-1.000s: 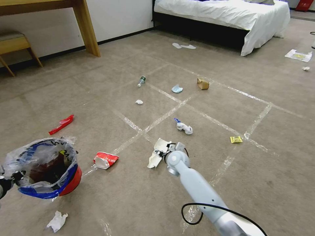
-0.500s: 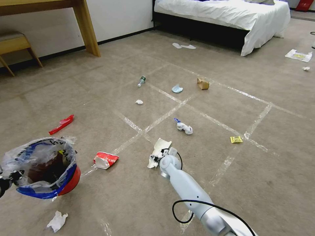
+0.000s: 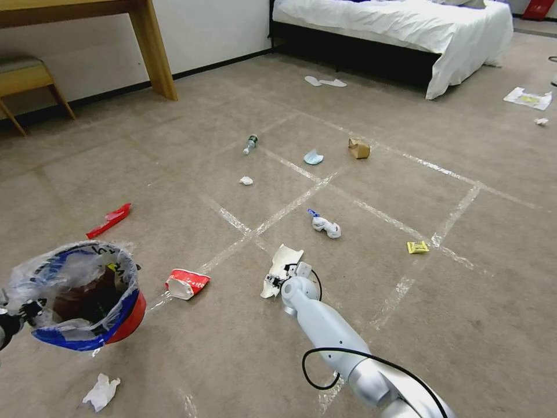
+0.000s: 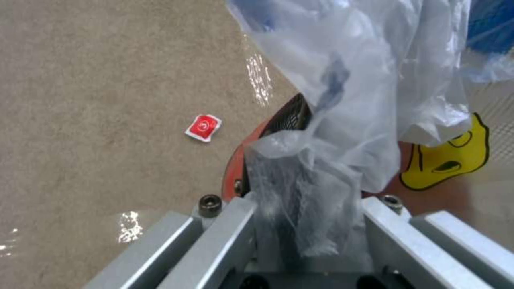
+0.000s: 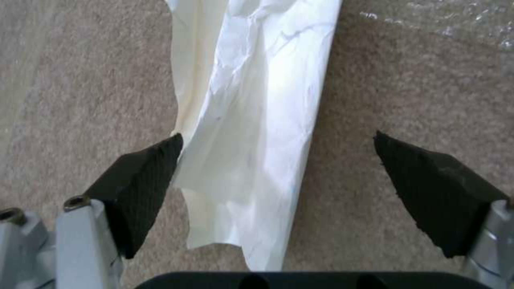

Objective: Pick up the trash bin and place the garbage on the floor into it.

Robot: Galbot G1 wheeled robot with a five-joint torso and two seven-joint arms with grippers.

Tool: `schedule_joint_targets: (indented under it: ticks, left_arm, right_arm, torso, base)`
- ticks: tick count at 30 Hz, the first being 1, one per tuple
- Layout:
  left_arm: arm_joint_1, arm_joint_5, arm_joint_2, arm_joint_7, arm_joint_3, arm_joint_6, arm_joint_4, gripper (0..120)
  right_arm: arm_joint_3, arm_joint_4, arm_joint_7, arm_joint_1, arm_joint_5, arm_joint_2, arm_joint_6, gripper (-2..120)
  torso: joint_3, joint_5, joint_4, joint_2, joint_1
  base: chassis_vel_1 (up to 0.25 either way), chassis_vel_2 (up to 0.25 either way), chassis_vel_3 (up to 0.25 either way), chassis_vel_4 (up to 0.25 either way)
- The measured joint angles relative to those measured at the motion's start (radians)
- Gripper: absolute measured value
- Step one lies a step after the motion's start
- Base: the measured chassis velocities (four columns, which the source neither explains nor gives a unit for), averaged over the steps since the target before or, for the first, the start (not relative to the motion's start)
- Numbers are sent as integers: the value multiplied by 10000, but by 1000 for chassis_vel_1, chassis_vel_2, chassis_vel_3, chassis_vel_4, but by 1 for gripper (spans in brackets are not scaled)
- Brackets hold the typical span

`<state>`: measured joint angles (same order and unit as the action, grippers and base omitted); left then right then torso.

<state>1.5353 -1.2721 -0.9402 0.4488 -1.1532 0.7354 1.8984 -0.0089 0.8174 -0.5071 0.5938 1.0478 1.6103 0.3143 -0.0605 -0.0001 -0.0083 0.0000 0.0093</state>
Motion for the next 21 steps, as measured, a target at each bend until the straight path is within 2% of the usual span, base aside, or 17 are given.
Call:
schedule_joint_targets:
  ticks: [6, 11, 13, 14, 16, 18, 20, 21]
  left_arm:
    - [9, -86, 74, -16, 23, 0, 212, 0]
    - [10, -110, 56, -19, 36, 0, 283, 0]
    - [27, -111, 10, -30, 45, 0, 342, 0]
    - [27, -111, 10, -30, 45, 0, 342, 0]
    - [40, -132, -3, -52, 45, 0, 402, 0]
    - [47, -149, -3, -56, 45, 0, 424, 0]
    - [61, -174, 5, -75, 41, 0, 464, 0]
    - [61, -174, 5, -75, 41, 0, 464, 0]
  right_arm:
    - [74, -44, 259, -14, -19, -12, -32, 94]
    - [-16, 71, 301, 24, 2, -15, -53, 88]
    - [-97, 98, 343, 46, -2, -16, -80, 76]
    - [-97, 98, 343, 46, -2, -16, -80, 76]
    - [-119, 95, 395, 56, -15, -18, -88, 64]
    - [-125, 79, 412, 57, -32, -18, -96, 61]
    - [-134, 13, 468, 58, -85, -20, -127, 51]
    - [-134, 13, 468, 58, -85, -20, -127, 51]
  torso:
    - [0, 0, 0, 1, 0]
    - [0, 1, 0, 1, 0]
    - [0, 0, 1, 1, 0]
    - [0, 0, 1, 1, 0]
    - [1, 0, 1, 2, 1]
    - [0, 0, 1, 1, 0]
    - [0, 0, 0, 1, 0]
    - [0, 0, 0, 1, 0]
  base:
    - [0, 0, 0, 0]
    - [0, 0, 0, 0]
    - [0, 0, 0, 0]
    - [0, 0, 0, 0]
    - [0, 0, 0, 0]
    - [0, 0, 0, 0]
    - [0, 0, 0, 0]
    - [0, 0, 0, 0]
